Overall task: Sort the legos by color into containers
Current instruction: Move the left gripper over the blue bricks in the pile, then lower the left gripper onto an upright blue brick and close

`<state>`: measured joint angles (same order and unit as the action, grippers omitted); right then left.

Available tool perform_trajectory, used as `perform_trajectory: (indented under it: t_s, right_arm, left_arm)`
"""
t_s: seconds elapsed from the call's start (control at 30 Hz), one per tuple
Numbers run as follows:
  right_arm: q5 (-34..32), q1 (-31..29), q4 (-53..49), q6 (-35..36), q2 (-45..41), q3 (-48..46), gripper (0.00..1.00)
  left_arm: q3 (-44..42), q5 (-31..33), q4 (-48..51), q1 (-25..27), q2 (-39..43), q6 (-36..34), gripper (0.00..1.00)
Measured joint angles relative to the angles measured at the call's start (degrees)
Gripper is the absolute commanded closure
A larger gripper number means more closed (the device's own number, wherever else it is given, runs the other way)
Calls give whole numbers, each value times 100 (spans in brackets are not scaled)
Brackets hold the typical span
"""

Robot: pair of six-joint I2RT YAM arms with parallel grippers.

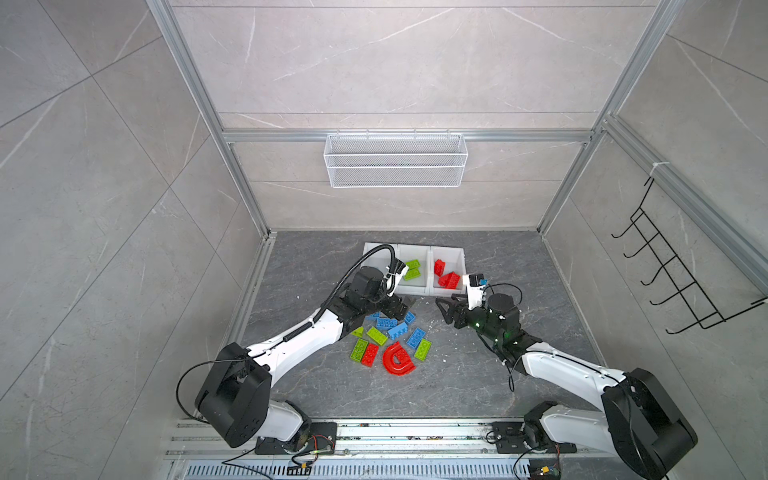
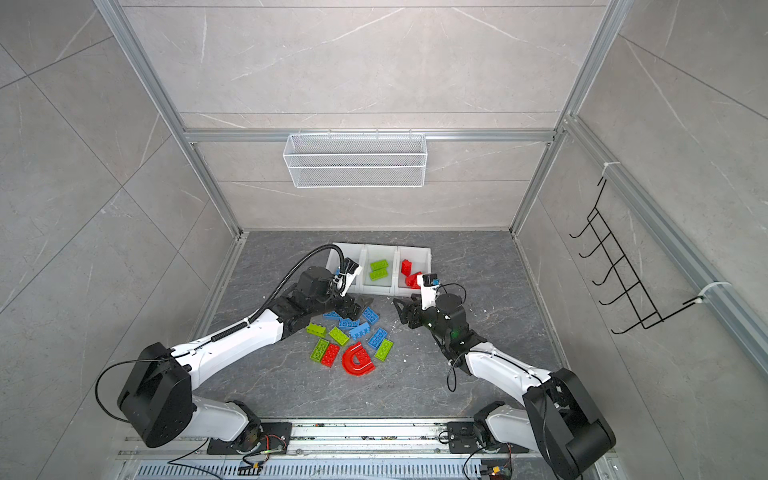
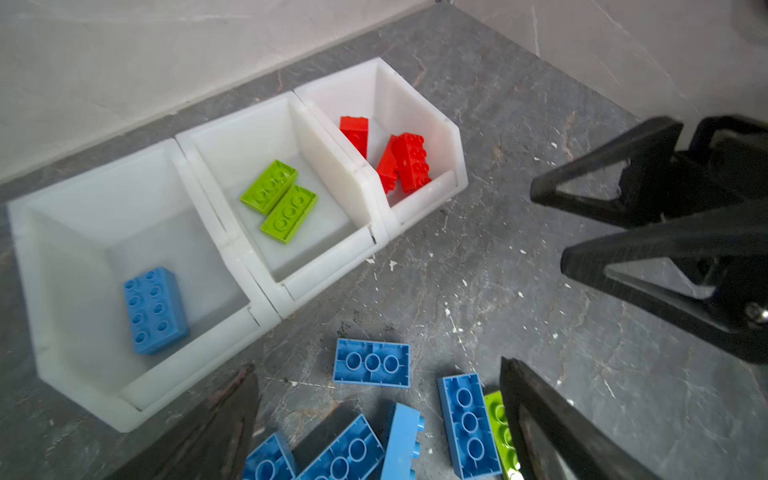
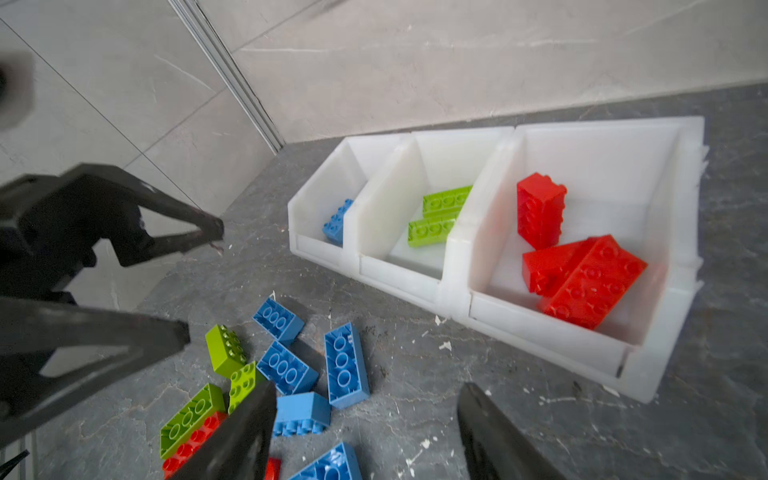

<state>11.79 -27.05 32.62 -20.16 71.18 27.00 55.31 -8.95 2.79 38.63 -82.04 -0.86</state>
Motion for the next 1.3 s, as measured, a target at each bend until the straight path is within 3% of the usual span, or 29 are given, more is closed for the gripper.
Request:
perform_trajectory:
  t_s: [0.4,0.7,0.9,1.1,1.3]
  right_arm:
    - [-195,-4,308,-92,262,-20,30]
    - [-232,-4,328,-170,260,-17,30]
    - [-232,-4,328,-199,260,-17,29]
    - [-254,-4,321,-212,260,-17,28]
    - [-258,-4,321,-212,260,-17,28]
  left_arm:
    - [385,-162,1700,166,-1003,-140,23]
    - [610,299,1897,560,-1565,-275,35]
    - [765,459,1843,627,-1899,-275,38]
    - [962,612,1816,651,-2055,-273,51]
    - [1027,767,1818,726,-2240,-271,55]
